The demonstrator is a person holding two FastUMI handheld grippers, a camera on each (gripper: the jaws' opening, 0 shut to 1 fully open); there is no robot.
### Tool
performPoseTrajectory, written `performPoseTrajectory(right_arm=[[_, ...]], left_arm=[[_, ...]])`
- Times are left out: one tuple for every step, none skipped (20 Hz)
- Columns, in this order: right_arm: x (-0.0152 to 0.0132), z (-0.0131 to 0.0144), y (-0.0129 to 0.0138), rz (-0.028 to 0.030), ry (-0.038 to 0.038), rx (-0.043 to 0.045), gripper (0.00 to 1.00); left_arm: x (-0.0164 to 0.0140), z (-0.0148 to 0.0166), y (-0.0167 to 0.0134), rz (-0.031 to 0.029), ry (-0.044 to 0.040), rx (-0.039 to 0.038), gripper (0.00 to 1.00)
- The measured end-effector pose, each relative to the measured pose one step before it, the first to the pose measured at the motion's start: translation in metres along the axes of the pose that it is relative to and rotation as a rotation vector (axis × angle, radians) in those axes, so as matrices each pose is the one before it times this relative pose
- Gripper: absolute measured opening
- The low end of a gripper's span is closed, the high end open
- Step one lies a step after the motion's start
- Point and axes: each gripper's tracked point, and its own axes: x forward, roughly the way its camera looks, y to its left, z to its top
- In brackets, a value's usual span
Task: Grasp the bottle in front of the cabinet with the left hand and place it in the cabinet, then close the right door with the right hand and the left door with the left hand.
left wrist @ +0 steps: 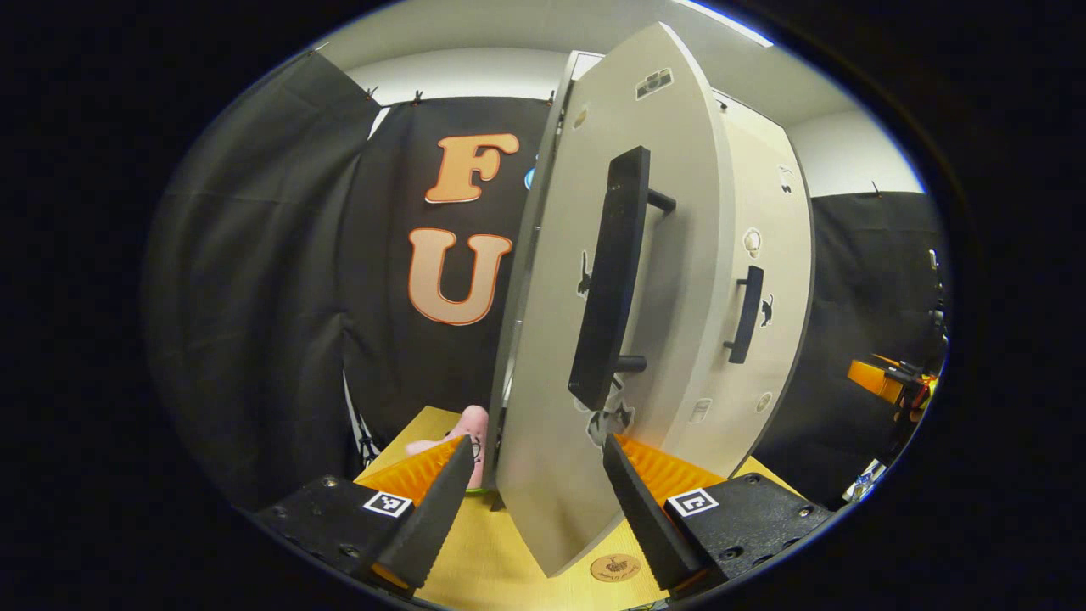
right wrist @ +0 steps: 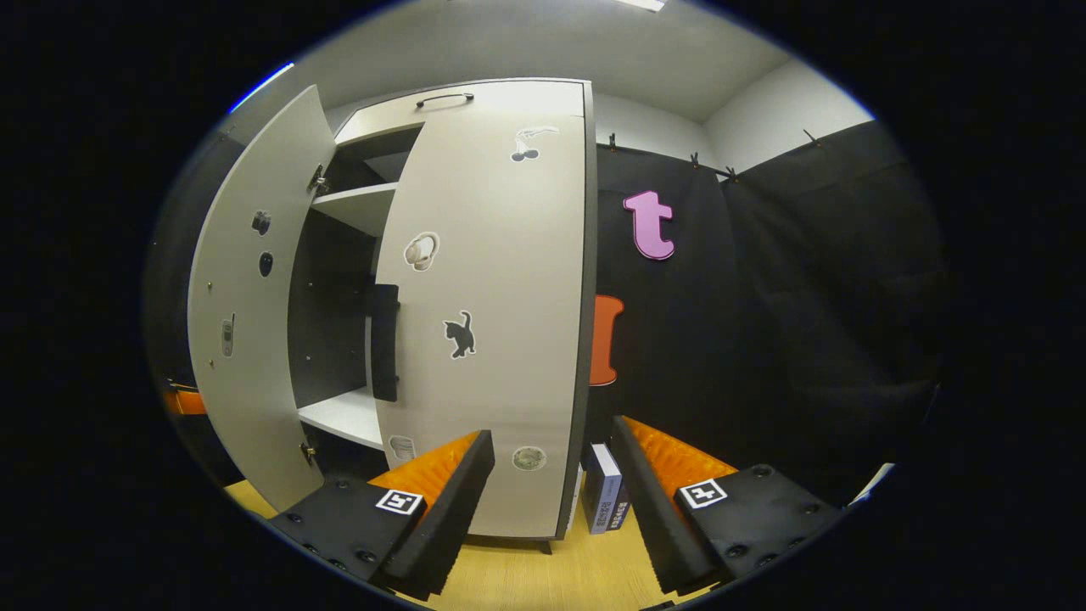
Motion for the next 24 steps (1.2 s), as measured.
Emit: performPoseTrajectory(right_arm=[[-0.00342, 0.00134, -0.00491, -0.00632, -0.00195, 0.00146, 0.94], [-0.00314, 0.00095, -0.00485, -0.00622, -0.00156, 0.00352, 0.94], [-0.00317, 0.00106, -0.00437, -0.00528, -0.00258, 0.00381, 0.94], [-0.00308, 0.00095, -0.00511, -0.00696, -0.00255, 0.00274, 0.94], [-0.00402, 0.00114, -0.00567, -0.00695, -0.00242, 0.00092, 0.94], [-0.00318, 0.00101, -0.00546, -0.0071, -0.00183, 0.00033, 0.94], [-0.00357, 0.0017, -0.00428, -0.00386, -0.00448, 0.00151, 0.94], [-0.00283, 0.00255, -0.00348, -0.00146, -0.00885, 0.00492, 0.94], [-0.00357, 0.00262, -0.00395, -0.00394, -0.00759, 0.00216, 0.94], [-0.00225, 0.00208, -0.00525, -0.00622, -0.00561, -0.00168, 0.94], [-0.00173, 0.00202, -0.00492, -0.00715, -0.00444, -0.00479, 0.94], [-0.00136, 0.00134, -0.00438, -0.00571, -0.00416, -0.00566, 0.94], [-0.00127, 0.00143, -0.00413, -0.00639, -0.00108, -0.00551, 0.94], [-0.00164, 0.00044, -0.00392, -0.00605, -0.00064, -0.00431, 0.94], [-0.00048, -0.00078, -0.00359, -0.00615, 0.00156, -0.00226, 0.94], [-0.00179, -0.00093, -0.00354, -0.0062, 0.00156, 0.00045, 0.94], [-0.00033, -0.00151, -0.00302, -0.00496, 0.00304, 0.00256, 0.94], [-0.00002, -0.00194, -0.00188, -0.00424, 0.00348, 0.00344, 0.94], [0.00071, -0.00166, -0.00203, -0.0037, 0.00343, 0.00279, 0.94], [0.00071, -0.00174, -0.00214, -0.00426, 0.00491, 0.00232, 0.94], [0.0004, -0.00163, -0.00242, -0.00321, 0.0067, 0.00194, 0.94], [0.00026, -0.00227, -0.00229, -0.00371, 0.00681, 0.00223, 0.94], [-0.00025, -0.00027, -0.00164, -0.00216, 0.00292, 0.00216, 0.94], [0.00033, -0.00063, -0.00166, -0.00428, -0.00018, 0.00087, 0.94]], left_arm=[[0.00503, -0.00031, -0.00631, -0.01457, 0.00053, 0.00597, 0.94], [0.00389, -0.00018, -0.00683, -0.01478, -0.00394, 0.0046, 0.92], [0.00391, 0.00097, -0.00615, -0.01436, -0.00571, 0.00415, 0.94], [0.00657, -0.00196, -0.00753, -0.02312, -0.00099, 0.00294, 0.92], [0.00625, -0.00027, -0.0066, -0.0199, 0.00084, -0.00363, 0.92], [0.00618, -0.00129, -0.00436, -0.01895, 0.00407, -0.00616, 0.94], [0.00671, 0.00047, -0.00672, -0.02073, -0.0017, -0.0063, 0.94], [0.00885, 0.00205, -0.00732, -0.02085, -0.00578, -0.00489, 0.94], [0.00983, 0.0012, -0.00665, -0.01739, -0.00628, -0.00201, 0.94], [0.01208, -0.00052, -0.00421, -0.01076, 0.00036, 0.00331, 0.92], [0.01186, -0.00076, -0.00237, -0.00464, 0.00117, 0.0092, 0.92], [0.01369, 0.00057, -0.00041, 0.00167, 0.00167, 0.01026, 0.94], [0.01269, -0.00053, -0.00021, 0.00121, 0.00611, 0.00938, 0.94], [0.0118, -0.0007, -0.00047, 0.00137, 0.00494, 0.00473, 0.94], [0.00746, -0.00021, -0.00063, -0.00058, 0.00309, 0.00204, 0.94], [0.00685, 0.00191, -0.00089, -0.00144, 0.00201, 0.00159, 0.95], [0.00368, 0.00116, 0.00013, 0.00301, 0.0003, 0.0018, 0.95], [0.00253, 0.00002, -0.00017, 0.00268, -0.00214, 0.0007, 0.95], [0.00076, -0.00017, 0.00008, 0.0023, -0.00203, -0.00282, 0.95], [0.00102, -0.00006, -0.00046, 0.00213, -0.00223, -0.00477, 0.92], [0.00145, -0.00017, -0.00024, 0.00288, 0.00138, -0.00391, 0.94], [0.0016, -0.00073, -0.00003, 0.00463, 0.00317, -0.00382, 0.95], [0.00062, 0.00037, 0.00009, 0.00464, 0.00194, -0.00231, 0.95], [0.00098, 0.00041, 0.00001, 0.00446, 0.00276, 0.00046, 0.95]])
